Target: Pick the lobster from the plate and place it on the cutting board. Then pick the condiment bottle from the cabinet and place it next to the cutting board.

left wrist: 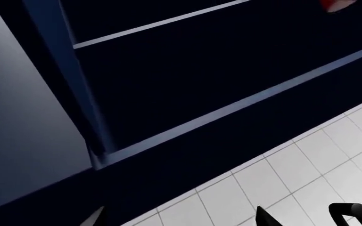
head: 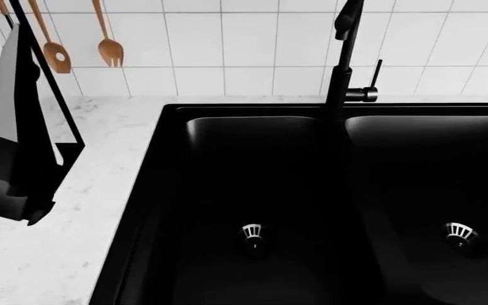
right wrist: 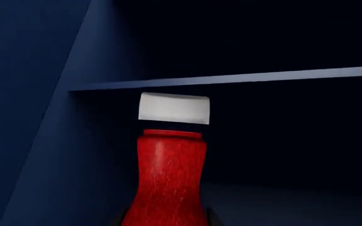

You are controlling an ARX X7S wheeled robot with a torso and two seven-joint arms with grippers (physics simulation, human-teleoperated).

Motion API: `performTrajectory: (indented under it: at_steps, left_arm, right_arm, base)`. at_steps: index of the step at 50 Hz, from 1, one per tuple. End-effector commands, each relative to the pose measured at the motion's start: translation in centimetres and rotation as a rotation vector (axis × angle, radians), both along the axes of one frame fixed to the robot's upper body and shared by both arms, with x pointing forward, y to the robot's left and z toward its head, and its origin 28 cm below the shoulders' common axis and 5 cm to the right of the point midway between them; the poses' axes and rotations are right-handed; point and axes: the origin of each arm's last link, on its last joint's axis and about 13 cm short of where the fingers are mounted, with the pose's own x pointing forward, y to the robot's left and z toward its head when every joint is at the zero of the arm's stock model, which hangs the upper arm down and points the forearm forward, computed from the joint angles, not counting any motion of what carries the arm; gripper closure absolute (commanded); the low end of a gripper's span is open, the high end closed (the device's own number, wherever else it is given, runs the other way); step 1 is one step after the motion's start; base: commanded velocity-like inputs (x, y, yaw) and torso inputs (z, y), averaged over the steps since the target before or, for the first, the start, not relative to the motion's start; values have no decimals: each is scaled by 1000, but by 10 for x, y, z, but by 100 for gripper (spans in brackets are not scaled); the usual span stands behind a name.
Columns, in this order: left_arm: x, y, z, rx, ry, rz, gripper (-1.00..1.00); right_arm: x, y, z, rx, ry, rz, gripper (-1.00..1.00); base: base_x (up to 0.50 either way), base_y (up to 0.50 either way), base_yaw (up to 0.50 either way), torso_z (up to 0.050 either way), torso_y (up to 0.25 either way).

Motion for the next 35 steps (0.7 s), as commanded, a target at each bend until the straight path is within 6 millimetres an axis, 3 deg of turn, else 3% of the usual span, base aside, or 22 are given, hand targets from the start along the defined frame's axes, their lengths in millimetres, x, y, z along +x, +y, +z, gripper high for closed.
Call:
performTrajectory:
  at_steps: [1, 18, 25, 35]
  left_arm:
    - [-1, -12, -45, -44, 263, -73, -100]
    - [1, -14, -49, -45, 276, -81, -100]
    - [11, -14, -57, -50, 282, -87, -100]
    - [5, -15, -58, -48, 291, -92, -100]
  right_arm:
    - [-38, -4, -58, -66, -20, 54, 100]
    - [-34, -1, -132, -45, 126, 86, 100]
    - [-29, 2, -157, -55, 154, 89, 100]
    - [-24, 2, -181, -52, 193, 86, 100]
  base:
    - [0, 33, 27, 0, -15]
    - [-3, 36, 29, 0, -15]
    - [-12, 35, 28, 0, -10]
    - [-22, -53, 20, 0, -6]
